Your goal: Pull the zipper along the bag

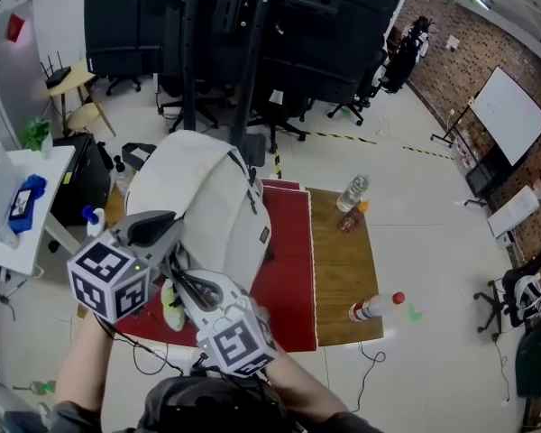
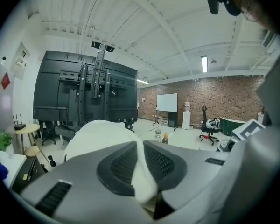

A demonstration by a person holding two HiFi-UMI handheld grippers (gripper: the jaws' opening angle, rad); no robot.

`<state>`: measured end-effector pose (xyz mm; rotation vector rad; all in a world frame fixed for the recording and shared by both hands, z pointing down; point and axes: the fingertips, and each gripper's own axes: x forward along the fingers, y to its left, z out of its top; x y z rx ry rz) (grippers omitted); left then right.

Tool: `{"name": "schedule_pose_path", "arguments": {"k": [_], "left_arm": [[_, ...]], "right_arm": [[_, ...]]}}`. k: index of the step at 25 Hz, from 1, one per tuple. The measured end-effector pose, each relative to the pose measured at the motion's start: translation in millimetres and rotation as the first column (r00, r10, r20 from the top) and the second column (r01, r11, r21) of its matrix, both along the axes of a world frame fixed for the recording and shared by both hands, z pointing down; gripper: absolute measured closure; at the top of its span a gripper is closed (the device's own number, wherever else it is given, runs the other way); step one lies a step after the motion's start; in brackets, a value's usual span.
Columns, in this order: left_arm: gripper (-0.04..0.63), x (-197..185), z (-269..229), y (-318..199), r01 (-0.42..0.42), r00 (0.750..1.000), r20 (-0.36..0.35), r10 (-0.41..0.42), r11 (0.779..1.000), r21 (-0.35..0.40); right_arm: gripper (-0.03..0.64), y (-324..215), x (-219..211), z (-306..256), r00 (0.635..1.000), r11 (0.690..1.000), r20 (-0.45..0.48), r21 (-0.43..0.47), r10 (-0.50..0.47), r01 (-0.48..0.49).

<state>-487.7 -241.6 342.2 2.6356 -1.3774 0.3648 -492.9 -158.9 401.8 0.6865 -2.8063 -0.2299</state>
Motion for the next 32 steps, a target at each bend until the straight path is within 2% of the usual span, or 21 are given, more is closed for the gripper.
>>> {"name": "schedule_pose_path", "arguments": {"k": [3,5,10,14,21,24,26,28,32], "left_arm": [[0.529,3.9,-4.8,0.5,0.007,1.0,-0.018,-0.006,0.999,0.035],[0.531,3.2,-9.2,-0.9,0.022,0.999,-0.042,-0.019,0.998,0.053],[0.543,4.9,-16.6,0.2,0.028,0.993,-0.112,-0.023,0.999,0.046],[0.543,9.0,-21.7,-1.5,0.031,0.99,-0.14,-0.023,0.998,0.057],[0.549,11.6,-18.1,-4.6,0.04,0.989,-0.148,-0.031,0.997,0.061],[0.552,9.7,-18.4,-7.3,0.063,0.984,-0.173,-0.051,0.996,0.062],[0.554,7.7,-20.9,-10.3,0.081,0.981,-0.181,-0.066,0.994,0.076],[0.554,3.3,-22.6,-12.9,0.096,0.978,-0.195,-0.078,0.992,0.084],[0.555,-0.8,-23.1,-11.9,0.107,0.972,-0.218,-0.085,0.99,0.091]], "right_arm": [[0.565,8.1,4.6,4.8,0.999,1.0,0.035,-0.019,-0.008,0.008],[0.565,15.3,3.4,9.6,0.999,0.999,0.026,-0.025,-0.023,0.024],[0.565,21.7,19.5,37.8,1.0,0.999,-0.022,-0.049,-0.011,0.01],[0.566,16.1,37.6,59.7,1.0,0.994,-0.014,-0.104,0.015,-0.016],[0.567,18.6,47.6,76.5,0.997,0.981,0.061,-0.189,0.046,-0.033],[0.568,25.3,47.9,62.7,0.995,0.975,0.084,-0.222,0.049,-0.029],[0.568,30.7,46.3,43.6,0.995,0.982,0.096,-0.188,0.018,0.0],[0.568,30.5,46.6,38.9,0.998,0.99,0.068,-0.14,-0.002,0.011],[0.568,31.0,51.5,46.5,0.998,0.981,0.07,-0.195,0.008,0.006]]}}
